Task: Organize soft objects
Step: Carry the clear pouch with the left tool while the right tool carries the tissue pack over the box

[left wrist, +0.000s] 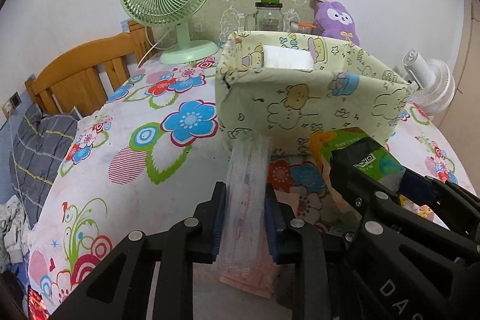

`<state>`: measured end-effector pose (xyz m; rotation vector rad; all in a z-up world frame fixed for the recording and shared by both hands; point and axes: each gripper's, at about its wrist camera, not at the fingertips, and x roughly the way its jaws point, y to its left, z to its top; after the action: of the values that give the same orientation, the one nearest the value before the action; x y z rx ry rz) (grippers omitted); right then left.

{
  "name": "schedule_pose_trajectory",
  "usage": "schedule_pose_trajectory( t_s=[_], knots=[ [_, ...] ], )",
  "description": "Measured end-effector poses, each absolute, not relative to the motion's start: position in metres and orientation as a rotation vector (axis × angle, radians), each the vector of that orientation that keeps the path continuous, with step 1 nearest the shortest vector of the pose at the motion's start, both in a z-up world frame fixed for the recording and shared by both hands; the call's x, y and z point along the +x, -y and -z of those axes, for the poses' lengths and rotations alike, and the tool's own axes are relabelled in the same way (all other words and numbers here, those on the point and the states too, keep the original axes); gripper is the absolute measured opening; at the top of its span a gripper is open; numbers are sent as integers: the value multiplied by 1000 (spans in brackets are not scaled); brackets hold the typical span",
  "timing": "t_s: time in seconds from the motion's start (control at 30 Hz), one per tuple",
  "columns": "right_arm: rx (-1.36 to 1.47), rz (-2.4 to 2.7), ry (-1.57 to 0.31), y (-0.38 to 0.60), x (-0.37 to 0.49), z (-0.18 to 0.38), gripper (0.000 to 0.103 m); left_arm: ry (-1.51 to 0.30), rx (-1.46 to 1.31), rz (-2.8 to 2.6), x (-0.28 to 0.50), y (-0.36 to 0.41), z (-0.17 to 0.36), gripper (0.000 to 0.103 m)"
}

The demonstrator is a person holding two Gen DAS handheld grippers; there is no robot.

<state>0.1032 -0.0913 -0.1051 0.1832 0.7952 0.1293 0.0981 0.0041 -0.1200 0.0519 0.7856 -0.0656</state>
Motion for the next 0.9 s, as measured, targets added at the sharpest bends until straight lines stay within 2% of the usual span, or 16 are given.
schedule_pose_trajectory(
  t_s=[0.9],
  knots=[
    [184, -109, -689, 125, 67, 47, 51, -693, 24, 68, 64, 26, 66, 23]
  ],
)
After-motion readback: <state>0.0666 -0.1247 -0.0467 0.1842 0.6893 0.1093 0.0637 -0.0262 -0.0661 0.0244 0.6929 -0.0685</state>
